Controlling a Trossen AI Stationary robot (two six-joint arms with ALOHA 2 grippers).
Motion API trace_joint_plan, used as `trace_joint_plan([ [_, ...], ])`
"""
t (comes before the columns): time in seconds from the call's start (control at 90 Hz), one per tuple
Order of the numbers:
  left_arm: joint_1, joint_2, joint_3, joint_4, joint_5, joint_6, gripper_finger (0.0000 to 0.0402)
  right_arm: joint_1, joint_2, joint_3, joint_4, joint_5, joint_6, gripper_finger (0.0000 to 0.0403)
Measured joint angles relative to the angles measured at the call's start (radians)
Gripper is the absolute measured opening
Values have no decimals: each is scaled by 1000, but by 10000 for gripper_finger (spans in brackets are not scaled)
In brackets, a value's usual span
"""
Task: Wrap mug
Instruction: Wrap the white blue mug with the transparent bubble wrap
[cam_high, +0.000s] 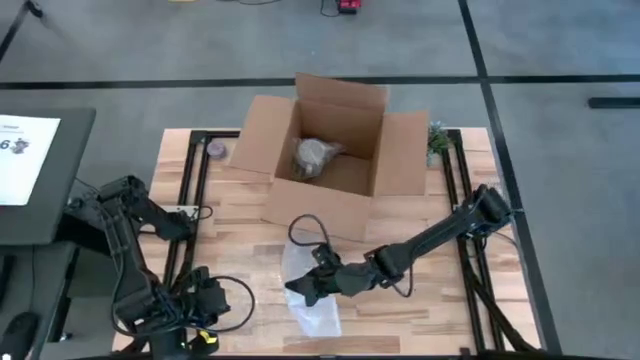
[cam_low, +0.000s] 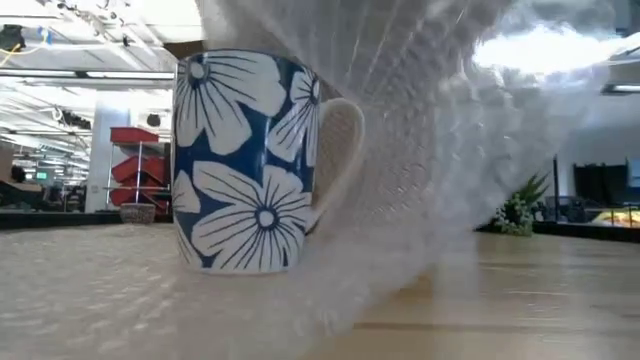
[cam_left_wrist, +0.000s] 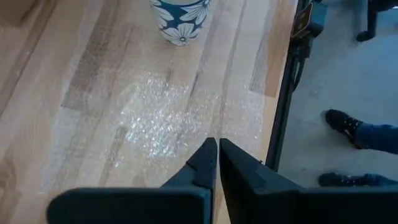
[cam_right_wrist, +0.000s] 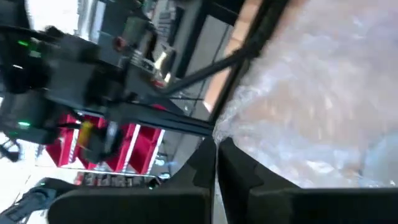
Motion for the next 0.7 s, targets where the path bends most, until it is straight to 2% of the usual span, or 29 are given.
trace_joint_plan([
  [0.189, 0, 0, 0, 0, -3, 11, 0, -4, 11, 0, -22, -34, -3, 2],
  [0.278, 0, 0, 0, 0, -5, 11, 0, -10, 11, 0, -25, -38, -28, 20],
  [0.556, 0, 0, 0, 0, -30, -8, 0, -23, 11, 1, 18, -54, -69, 155],
  [0.7, 0, 0, 0, 0, -30, -15, 0, -29, 11, 1, 154, -134, -185, 211],
])
